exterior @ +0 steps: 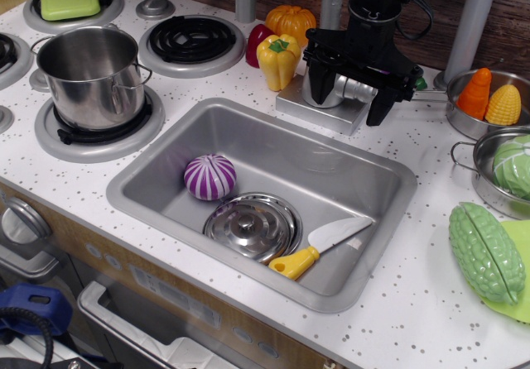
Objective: Turn lever vertical to front
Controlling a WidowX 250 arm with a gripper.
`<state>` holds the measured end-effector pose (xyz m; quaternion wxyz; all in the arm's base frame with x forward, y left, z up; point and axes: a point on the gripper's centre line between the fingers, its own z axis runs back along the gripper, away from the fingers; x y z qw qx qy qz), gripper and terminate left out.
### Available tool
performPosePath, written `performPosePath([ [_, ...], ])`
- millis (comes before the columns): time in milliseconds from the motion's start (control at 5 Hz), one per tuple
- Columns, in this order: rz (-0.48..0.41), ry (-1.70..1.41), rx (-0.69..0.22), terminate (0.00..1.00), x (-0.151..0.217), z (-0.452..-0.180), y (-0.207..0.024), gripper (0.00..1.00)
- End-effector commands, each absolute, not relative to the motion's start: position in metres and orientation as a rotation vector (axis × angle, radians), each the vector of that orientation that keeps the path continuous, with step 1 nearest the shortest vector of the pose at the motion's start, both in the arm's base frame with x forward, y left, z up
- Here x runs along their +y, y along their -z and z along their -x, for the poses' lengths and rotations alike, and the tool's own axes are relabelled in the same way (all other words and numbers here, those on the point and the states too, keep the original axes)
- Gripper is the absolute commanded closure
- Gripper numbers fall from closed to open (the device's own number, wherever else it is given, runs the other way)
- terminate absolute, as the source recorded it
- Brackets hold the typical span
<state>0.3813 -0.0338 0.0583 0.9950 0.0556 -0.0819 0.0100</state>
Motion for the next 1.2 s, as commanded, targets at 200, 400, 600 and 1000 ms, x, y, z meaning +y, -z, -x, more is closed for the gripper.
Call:
performPosePath([
  [200, -0.181, 0.01, -0.221, 0.0, -0.034, -0.389, -0.072, 0.0],
  [400, -0.217, 0.029, -0.278, 0.0, -0.034, -0.393, -0.086, 0.0],
  [600, -0.201, 0.028, -0.351, 0.0, -0.033, -0.4, -0.097, 0.0],
  [1000, -0.169, 0.004, -0.42, 0.0, -0.031, -0.419, -0.106, 0.0],
])
